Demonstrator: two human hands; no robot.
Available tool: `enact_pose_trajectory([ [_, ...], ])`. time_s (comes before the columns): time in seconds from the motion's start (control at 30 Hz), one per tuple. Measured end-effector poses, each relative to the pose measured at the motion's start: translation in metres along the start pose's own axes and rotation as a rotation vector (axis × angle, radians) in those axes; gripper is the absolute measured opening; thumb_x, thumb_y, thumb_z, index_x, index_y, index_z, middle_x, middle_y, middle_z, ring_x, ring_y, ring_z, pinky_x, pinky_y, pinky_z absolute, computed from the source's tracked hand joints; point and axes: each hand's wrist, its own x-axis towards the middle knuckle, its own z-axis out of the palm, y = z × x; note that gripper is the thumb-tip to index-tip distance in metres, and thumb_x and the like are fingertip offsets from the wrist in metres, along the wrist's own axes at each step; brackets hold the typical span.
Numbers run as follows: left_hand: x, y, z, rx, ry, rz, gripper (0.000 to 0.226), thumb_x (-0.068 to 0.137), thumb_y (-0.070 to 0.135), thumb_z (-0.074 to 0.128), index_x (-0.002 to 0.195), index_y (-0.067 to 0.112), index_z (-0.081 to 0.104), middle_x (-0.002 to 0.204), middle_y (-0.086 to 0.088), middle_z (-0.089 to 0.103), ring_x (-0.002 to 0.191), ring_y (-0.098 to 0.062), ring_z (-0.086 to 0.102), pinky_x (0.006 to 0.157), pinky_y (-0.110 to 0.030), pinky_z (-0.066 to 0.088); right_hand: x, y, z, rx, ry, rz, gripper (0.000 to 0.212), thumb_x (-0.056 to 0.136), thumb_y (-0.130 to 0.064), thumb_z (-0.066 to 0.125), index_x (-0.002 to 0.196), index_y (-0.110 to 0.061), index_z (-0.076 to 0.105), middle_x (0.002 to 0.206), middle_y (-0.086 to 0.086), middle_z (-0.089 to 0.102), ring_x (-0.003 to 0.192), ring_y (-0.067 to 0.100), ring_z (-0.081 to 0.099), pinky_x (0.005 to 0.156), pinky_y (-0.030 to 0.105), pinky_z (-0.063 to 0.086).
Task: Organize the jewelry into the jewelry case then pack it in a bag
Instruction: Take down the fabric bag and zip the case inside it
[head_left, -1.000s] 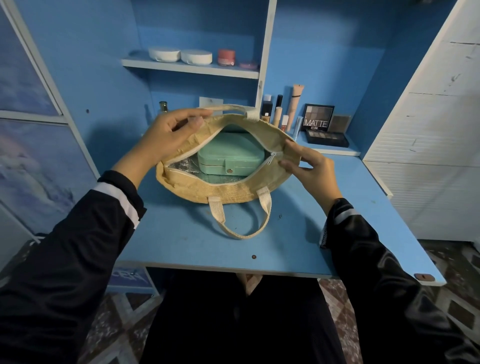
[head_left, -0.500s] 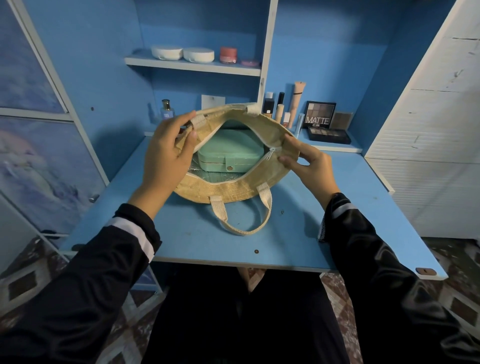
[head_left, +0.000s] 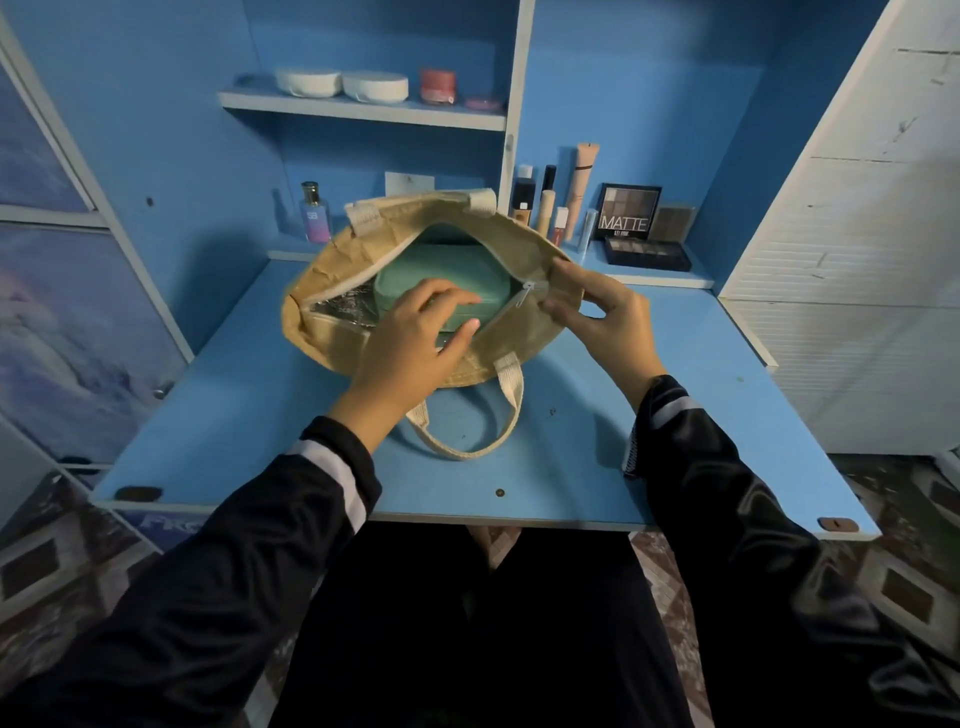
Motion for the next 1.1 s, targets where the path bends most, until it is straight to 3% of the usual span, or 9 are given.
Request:
enact_pose_trajectory([
  [0.17, 0.02, 0.008, 0.029, -0.142, -0.124, -0.059, 0.026, 0.097, 0.025, 0.057, 0.117, 0.011, 0.065, 0.117, -0.006, 0.062, 0.108, -0.022, 0.06, 0.089, -0.037, 0.05, -0.001, 0.002, 0.001, -0.021, 0.02, -0.013, 0.043, 0.081, -0.019, 0.078, 0.122, -0.018, 0.067, 0.112, -0.011, 0.069, 0.107, 0.001, 0.062, 0.098, 0.026, 0.049],
  [0.37, 0.039, 0.014, 0.047, -0.13, -0.096, -0.088, 0.025, 0.094, 0.024, 0.06, 0.114, 0.009, 0.066, 0.112, -0.007, 0.066, 0.105, -0.025, 0.06, 0.09, -0.036, 0.049, -0.003, 0.005, 0.003, -0.024, 0.026, -0.025, 0.041, 0.082, -0.017, 0.077, 0.122, -0.016, 0.066, 0.112, -0.01, 0.068, 0.107, 0.005, 0.063, 0.097, 0.028, 0.049],
  [0.57, 0.044, 0.017, 0.056, -0.121, -0.079, -0.107, 0.025, 0.091, 0.02, 0.066, 0.113, 0.008, 0.066, 0.101, -0.01, 0.069, 0.1, -0.028, 0.058, 0.08, -0.025, 0.04, -0.003, 0.006, 0.003, -0.046, 0.046, -0.043, 0.038, 0.084, -0.014, 0.075, 0.121, -0.013, 0.067, 0.112, -0.008, 0.068, 0.104, -0.001, 0.061, 0.095, 0.017, 0.046],
  [0.7, 0.045, 0.023, 0.06, -0.261, -0.055, -0.179, 0.024, 0.091, 0.022, 0.066, 0.112, 0.009, 0.067, 0.103, -0.007, 0.07, 0.099, -0.022, 0.062, 0.082, -0.029, 0.049, -0.003, 0.008, 0.004, -0.078, 0.055, -0.069, 0.038, 0.084, -0.011, 0.073, 0.121, -0.011, 0.067, 0.111, -0.008, 0.066, 0.103, 0.0, 0.06, 0.093, 0.015, 0.046],
  [0.87, 0.043, 0.028, 0.06, -0.355, -0.038, -0.26, 0.023, 0.09, 0.018, 0.068, 0.113, 0.014, 0.069, 0.109, 0.0, 0.072, 0.101, -0.012, 0.064, 0.082, -0.009, 0.044, -0.002, 0.011, 0.004, -0.11, 0.069, -0.077, 0.038, 0.084, -0.007, 0.071, 0.122, -0.01, 0.066, 0.11, -0.009, 0.065, 0.101, -0.014, 0.055, 0.092, 0.009, 0.042],
  [1.1, 0.043, 0.034, 0.053, -0.508, -0.057, -0.278, 0.025, 0.089, 0.008, 0.068, 0.114, 0.013, 0.067, 0.109, 0.003, 0.071, 0.094, -0.006, 0.068, 0.087, -0.02, 0.055, -0.003, 0.01, 0.004, -0.135, 0.078, -0.115, 0.039, 0.083, -0.002, 0.069, 0.122, -0.01, 0.066, 0.109, -0.008, 0.065, 0.1, -0.009, 0.055, 0.09, 0.007, 0.041],
])
